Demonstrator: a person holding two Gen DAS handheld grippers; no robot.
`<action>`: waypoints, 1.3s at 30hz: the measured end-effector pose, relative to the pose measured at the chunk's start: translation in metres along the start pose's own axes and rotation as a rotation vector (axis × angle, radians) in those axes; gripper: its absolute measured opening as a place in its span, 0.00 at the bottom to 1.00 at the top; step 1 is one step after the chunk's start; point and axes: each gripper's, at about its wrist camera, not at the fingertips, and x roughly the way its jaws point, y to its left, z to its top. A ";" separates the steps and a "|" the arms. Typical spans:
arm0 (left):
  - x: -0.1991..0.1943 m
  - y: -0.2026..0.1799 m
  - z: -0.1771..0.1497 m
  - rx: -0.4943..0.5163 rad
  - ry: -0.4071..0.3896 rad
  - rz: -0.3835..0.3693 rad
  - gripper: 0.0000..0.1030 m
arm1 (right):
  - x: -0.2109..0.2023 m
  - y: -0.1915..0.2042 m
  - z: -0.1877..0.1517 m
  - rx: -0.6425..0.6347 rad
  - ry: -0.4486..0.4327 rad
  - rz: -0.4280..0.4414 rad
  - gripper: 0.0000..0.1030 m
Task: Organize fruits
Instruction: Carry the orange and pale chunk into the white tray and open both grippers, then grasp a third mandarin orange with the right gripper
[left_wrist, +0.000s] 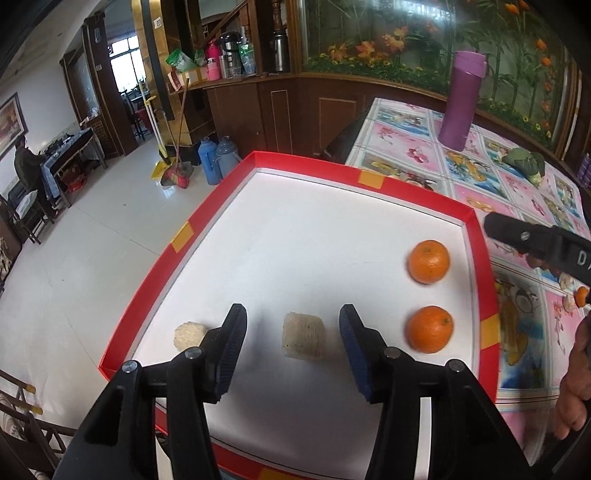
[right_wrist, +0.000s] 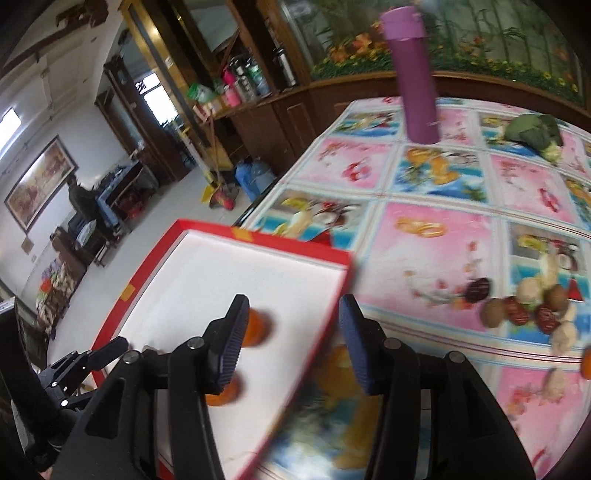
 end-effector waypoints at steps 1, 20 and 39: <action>-0.002 -0.004 0.000 0.007 -0.002 -0.004 0.51 | -0.011 -0.012 -0.001 0.013 -0.023 -0.005 0.51; -0.040 -0.157 0.011 0.311 -0.015 -0.267 0.56 | -0.117 -0.221 -0.047 0.161 -0.082 -0.262 0.51; -0.027 -0.246 0.022 0.424 0.056 -0.381 0.56 | -0.094 -0.217 -0.049 0.125 0.020 -0.371 0.32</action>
